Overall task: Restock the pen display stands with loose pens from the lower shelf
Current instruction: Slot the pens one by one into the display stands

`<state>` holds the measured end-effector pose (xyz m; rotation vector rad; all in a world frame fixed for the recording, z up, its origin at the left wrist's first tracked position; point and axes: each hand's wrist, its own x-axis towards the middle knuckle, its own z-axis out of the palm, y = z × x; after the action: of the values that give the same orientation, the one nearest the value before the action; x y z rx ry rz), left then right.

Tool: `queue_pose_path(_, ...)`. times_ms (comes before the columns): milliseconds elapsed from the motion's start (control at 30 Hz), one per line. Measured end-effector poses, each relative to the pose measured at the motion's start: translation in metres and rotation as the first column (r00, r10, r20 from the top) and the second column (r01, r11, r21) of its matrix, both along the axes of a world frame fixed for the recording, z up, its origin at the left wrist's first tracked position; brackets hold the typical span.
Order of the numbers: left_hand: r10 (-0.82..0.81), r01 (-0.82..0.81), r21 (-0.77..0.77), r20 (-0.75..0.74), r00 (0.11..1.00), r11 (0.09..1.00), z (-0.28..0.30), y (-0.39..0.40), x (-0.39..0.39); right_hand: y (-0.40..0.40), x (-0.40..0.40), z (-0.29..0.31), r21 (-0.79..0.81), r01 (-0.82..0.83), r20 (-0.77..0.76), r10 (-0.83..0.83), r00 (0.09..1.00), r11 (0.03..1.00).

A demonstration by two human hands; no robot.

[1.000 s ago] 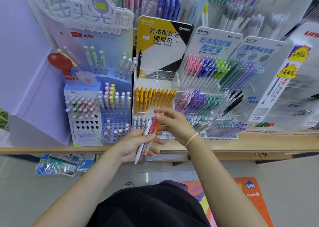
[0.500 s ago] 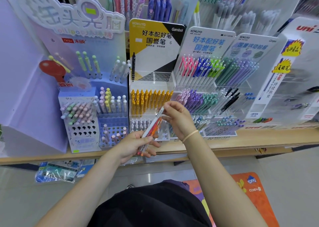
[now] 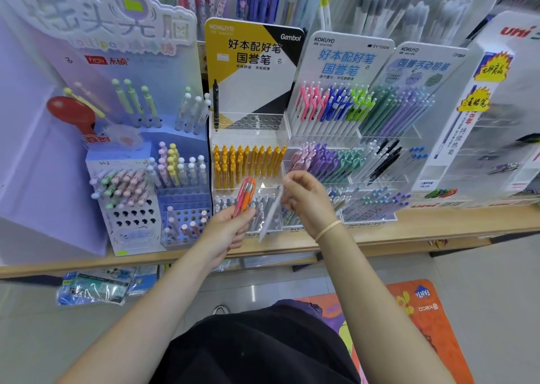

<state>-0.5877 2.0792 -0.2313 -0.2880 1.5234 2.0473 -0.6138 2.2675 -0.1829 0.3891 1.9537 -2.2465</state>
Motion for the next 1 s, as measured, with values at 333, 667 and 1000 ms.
queue_pose_path(333, 0.046, -0.046, -0.219, -0.005, 0.999, 0.975, -0.003, 0.015, 0.001, -0.006, 0.013, -0.010, -0.082, 0.003, 0.130, 0.008, 0.991, 0.997)
queue_pose_path(667, 0.040, -0.041, -0.210, -0.011, 0.999, 0.977, -0.015, 0.006, 0.002, 0.015, 0.010, -0.020, 0.162, 0.089, -0.033, -0.085, 0.996, 0.983)
queue_pose_path(1000, 0.053, -0.058, -0.151, -0.039, 0.998, 0.987, -0.023, -0.005, 0.011, 0.007, 0.010, -0.050, 0.491, 0.140, -0.216, -0.035, 0.976, 0.860)
